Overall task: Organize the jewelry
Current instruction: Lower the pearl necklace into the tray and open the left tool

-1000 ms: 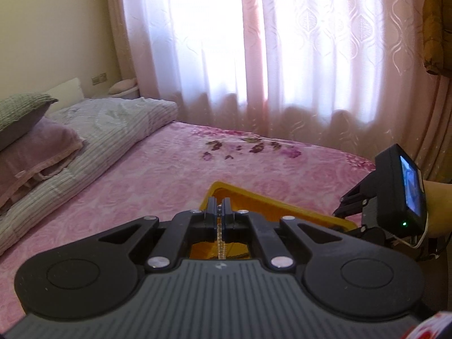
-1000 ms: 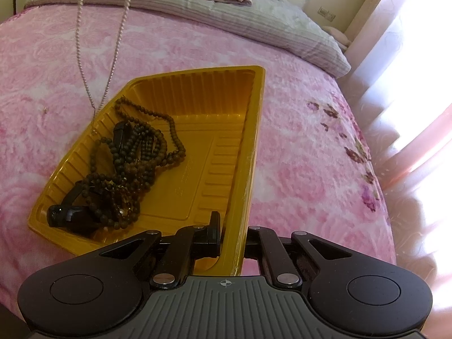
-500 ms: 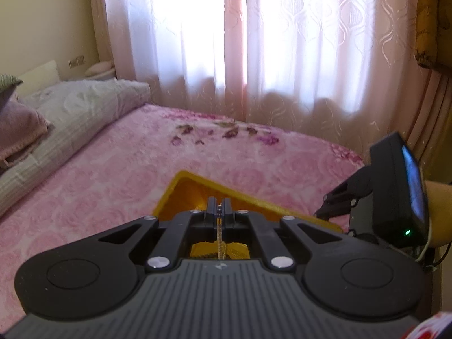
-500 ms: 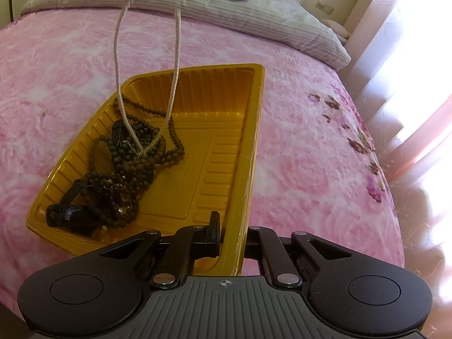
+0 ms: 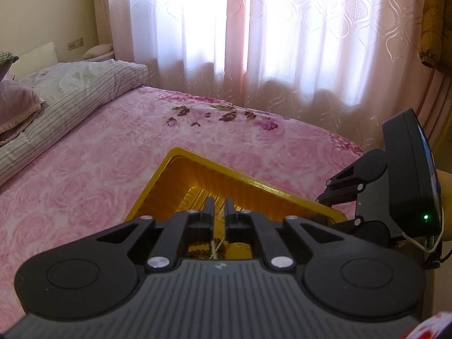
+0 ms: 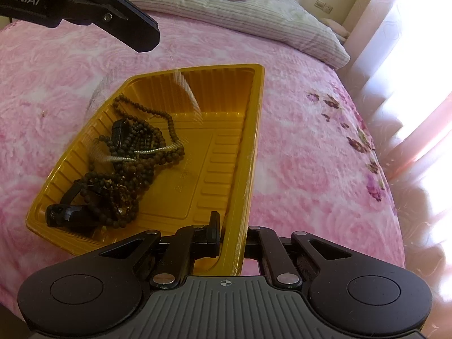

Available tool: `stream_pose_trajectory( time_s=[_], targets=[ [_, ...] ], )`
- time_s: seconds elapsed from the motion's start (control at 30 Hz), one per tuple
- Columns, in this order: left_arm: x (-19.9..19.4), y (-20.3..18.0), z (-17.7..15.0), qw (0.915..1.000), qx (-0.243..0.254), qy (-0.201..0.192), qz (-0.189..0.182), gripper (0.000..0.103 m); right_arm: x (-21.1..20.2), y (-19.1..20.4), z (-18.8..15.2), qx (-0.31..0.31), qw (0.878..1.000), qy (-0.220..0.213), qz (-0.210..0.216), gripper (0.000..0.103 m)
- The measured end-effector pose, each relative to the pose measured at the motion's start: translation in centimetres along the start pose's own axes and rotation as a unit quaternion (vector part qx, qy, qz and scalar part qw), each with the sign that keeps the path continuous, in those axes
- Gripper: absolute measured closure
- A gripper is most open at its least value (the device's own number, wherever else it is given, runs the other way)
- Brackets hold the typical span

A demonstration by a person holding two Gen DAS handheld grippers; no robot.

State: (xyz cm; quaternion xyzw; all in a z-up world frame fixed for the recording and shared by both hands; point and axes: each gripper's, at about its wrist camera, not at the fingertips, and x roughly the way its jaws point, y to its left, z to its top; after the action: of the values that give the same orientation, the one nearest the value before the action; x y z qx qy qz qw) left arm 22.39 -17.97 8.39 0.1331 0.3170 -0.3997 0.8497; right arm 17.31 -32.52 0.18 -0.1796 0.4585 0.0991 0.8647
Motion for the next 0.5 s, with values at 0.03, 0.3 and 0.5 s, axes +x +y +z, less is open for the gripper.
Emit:
stream_pose_trajectory(
  time_s=[0.03,0.3,0.5],
  targets=[
    [-0.1,0.1,0.0,1.0000,-0.002,0.000,0.002,0.094,0.0,0.0,0.0,0.000,1.000,0.000,0.000,0.096],
    [-2.6,3.5,-2.2,0.9983,-0.041,-0.011,0.040,0.082,0.0,0.0,-0.1,0.002,1.000,0.000,-0.001,0.096],
    [-5.5,8.0,-6.6,0.9914,-0.086,0.000,0.098,0.081,0.0,0.0,-0.1,0.002,1.000,-0.001,-0.001,0.096]
  ],
)
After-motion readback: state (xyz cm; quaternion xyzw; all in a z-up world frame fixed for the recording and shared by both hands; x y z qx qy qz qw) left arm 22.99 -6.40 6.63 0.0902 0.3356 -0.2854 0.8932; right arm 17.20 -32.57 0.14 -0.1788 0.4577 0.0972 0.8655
